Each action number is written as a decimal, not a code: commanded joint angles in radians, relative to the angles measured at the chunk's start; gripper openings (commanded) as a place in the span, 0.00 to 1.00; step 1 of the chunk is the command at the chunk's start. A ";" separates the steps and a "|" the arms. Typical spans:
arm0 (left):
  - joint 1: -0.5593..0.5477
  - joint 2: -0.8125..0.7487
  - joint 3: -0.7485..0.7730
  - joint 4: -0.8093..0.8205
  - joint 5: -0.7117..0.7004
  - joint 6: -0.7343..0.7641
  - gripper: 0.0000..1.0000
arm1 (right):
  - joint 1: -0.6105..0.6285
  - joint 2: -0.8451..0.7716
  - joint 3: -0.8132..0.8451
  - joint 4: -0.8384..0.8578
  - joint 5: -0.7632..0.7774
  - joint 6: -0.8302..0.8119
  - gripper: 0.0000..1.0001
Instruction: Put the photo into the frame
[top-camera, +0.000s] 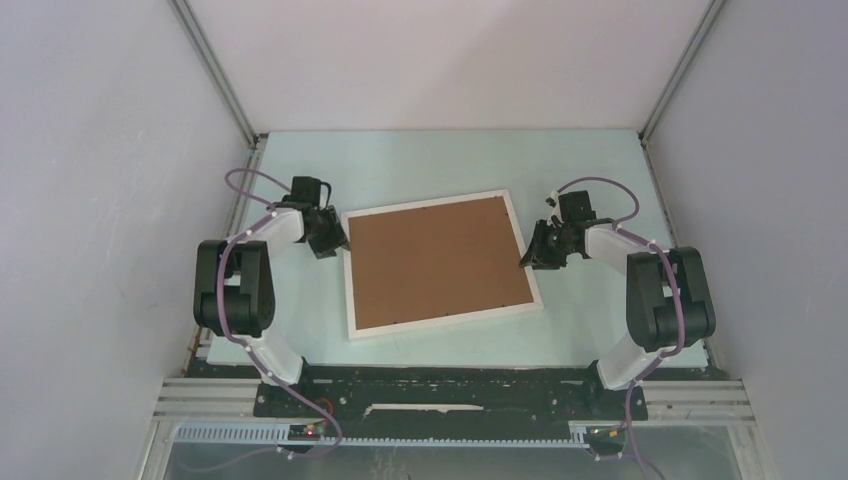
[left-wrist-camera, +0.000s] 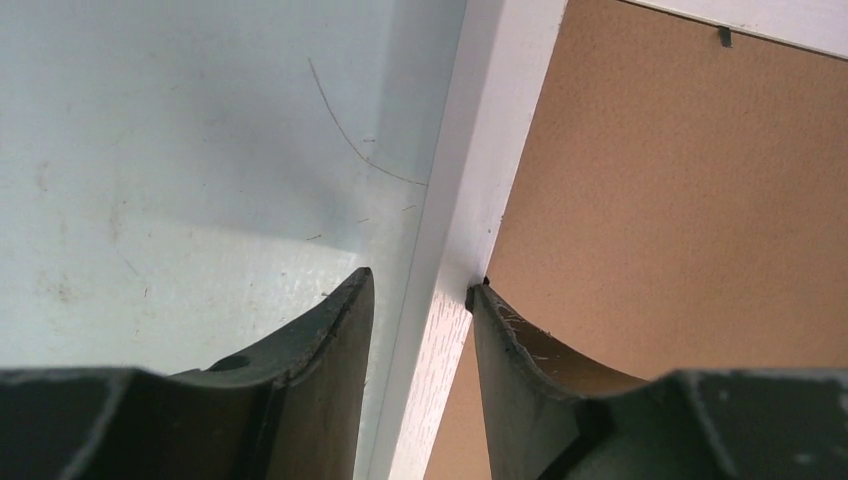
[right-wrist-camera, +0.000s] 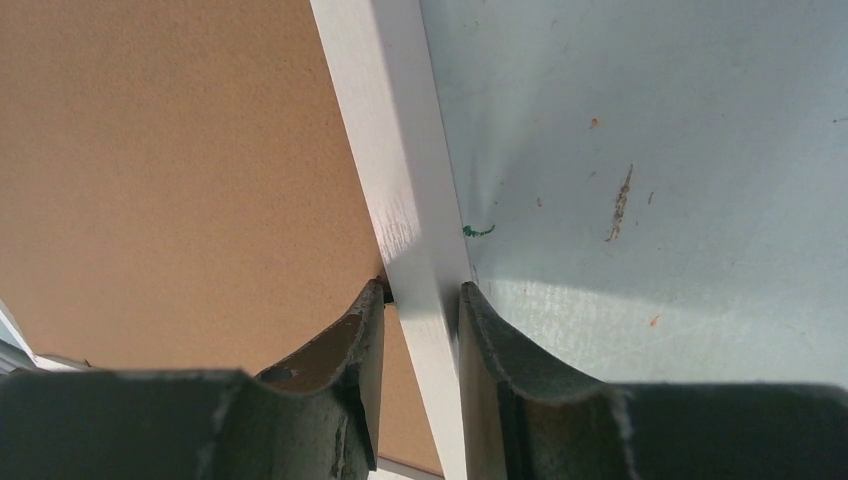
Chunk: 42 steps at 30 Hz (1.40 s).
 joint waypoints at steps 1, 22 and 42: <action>-0.020 0.087 0.090 -0.073 -0.013 0.075 0.47 | 0.035 0.009 0.005 -0.007 -0.051 -0.001 0.23; -0.224 0.362 0.395 -0.313 -0.158 0.158 0.47 | 0.055 -0.041 0.005 -0.021 -0.032 -0.009 0.23; -0.444 0.631 0.873 -0.651 -0.390 0.264 0.49 | 0.086 -0.015 -0.009 0.024 -0.052 0.007 0.23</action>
